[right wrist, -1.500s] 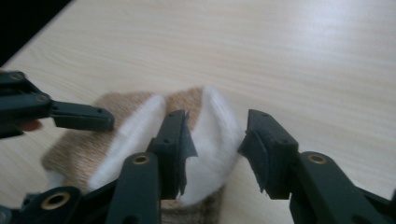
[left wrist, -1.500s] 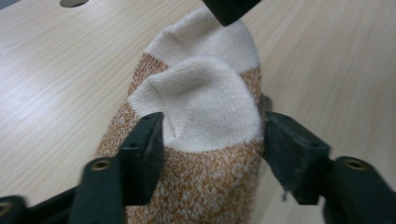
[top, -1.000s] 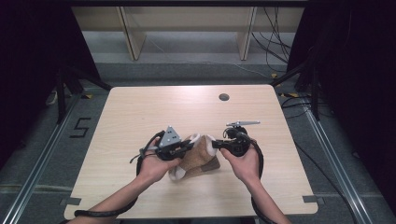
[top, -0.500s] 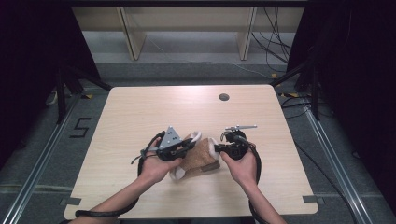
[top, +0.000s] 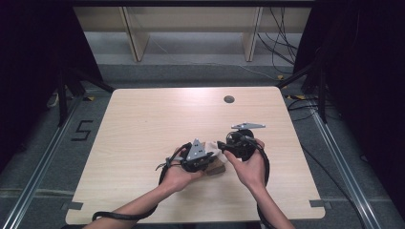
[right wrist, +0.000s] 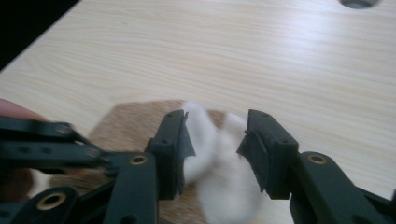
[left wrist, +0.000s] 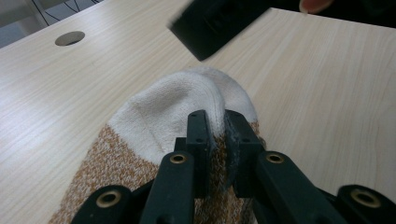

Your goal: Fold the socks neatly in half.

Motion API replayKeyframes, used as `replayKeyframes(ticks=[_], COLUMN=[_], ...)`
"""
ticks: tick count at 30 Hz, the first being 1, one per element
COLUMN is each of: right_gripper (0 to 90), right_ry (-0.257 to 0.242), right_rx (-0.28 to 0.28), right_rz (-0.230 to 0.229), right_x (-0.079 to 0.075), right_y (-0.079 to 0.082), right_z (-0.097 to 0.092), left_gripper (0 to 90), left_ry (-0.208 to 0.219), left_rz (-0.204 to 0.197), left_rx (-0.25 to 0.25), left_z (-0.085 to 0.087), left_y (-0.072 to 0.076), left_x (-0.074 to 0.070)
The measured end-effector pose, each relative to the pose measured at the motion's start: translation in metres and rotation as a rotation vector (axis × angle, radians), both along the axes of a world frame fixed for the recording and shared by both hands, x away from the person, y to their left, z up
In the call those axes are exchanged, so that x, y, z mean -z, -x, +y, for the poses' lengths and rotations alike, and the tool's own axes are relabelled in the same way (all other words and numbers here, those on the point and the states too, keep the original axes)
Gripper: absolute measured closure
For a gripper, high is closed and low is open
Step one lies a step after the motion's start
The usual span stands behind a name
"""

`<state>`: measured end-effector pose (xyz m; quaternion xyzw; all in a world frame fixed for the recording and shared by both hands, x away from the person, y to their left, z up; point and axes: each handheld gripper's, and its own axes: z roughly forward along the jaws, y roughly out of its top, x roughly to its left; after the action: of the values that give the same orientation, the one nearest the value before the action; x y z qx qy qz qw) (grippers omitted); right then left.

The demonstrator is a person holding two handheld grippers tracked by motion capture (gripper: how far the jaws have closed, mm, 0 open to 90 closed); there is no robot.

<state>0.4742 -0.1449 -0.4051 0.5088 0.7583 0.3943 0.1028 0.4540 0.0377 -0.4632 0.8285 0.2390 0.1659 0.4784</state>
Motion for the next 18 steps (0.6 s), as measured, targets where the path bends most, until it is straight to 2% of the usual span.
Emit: replayKeyframes(ticks=[1,2,3,5,6,7,9,10,12,13,14,15,16,17,18], right_gripper=[56.5,57.4,58.8,64.3,67.1,70.8,80.1,81.6,82.4,82.4,82.4,82.4,82.4,82.4,82.3], right_ry=[0.008,0.015,0.033,0.052,0.056,0.017,0.013,0.026,0.050,0.056,0.064,0.078,0.086,0.084,0.106], right_rx=[-0.032,-0.019,-0.029,-0.047,-0.056,-0.022,-0.036,-0.062,-0.041,-0.052,-0.039,-0.048,-0.052,-0.031,-0.053], right_rz=[-0.012,0.048,0.077,0.091,0.115,0.180,0.195,0.178,0.170,0.158,0.158,0.146,0.141,0.152,0.133], right_x=[0.002,0.004,0.009,0.020,0.026,0.028,0.031,0.032,0.032,0.032,0.032,0.032,0.033,0.034,0.036], right_y=[-0.004,-0.006,-0.010,-0.017,-0.020,-0.019,-0.018,-0.018,-0.017,-0.019,-0.018,-0.019,-0.018,-0.016,-0.017], right_z=[0.002,0.006,0.006,0.001,-0.002,-0.002,-0.003,-0.004,-0.005,-0.007,-0.009,-0.010,-0.010,-0.007,-0.009], left_gripper=[80.3,80.0,79.6,78.4,77.3,75.5,69.7,66.5,63.0,63.1,64.5,67.0,69.0,71.1,72.5], left_ry=[0.000,0.002,-0.007,-0.015,0.003,0.006,0.026,0.048,0.087,0.086,0.074,0.043,0.016,-0.002,-0.031], left_rz=[0.000,0.000,0.006,0.002,-0.006,0.001,0.015,0.012,0.003,-0.009,-0.010,0.000,0.025,0.053,0.072], left_rx=[0.002,0.006,0.006,0.021,0.024,0.036,0.057,0.062,0.058,0.041,0.013,-0.011,-0.029,-0.034,-0.029], left_z=[-0.001,-0.001,0.000,0.002,0.002,0.003,0.006,0.010,0.022,0.029,0.037,0.043,0.049,0.053,0.056], left_y=[0.000,0.001,0.001,0.002,0.002,0.003,0.005,0.008,0.014,0.015,0.015,0.013,0.010,0.007,0.005], left_x=[0.001,0.001,0.001,0.002,0.003,0.004,0.002,-0.002,-0.014,-0.020,-0.023,-0.024,-0.022,-0.017,-0.012])
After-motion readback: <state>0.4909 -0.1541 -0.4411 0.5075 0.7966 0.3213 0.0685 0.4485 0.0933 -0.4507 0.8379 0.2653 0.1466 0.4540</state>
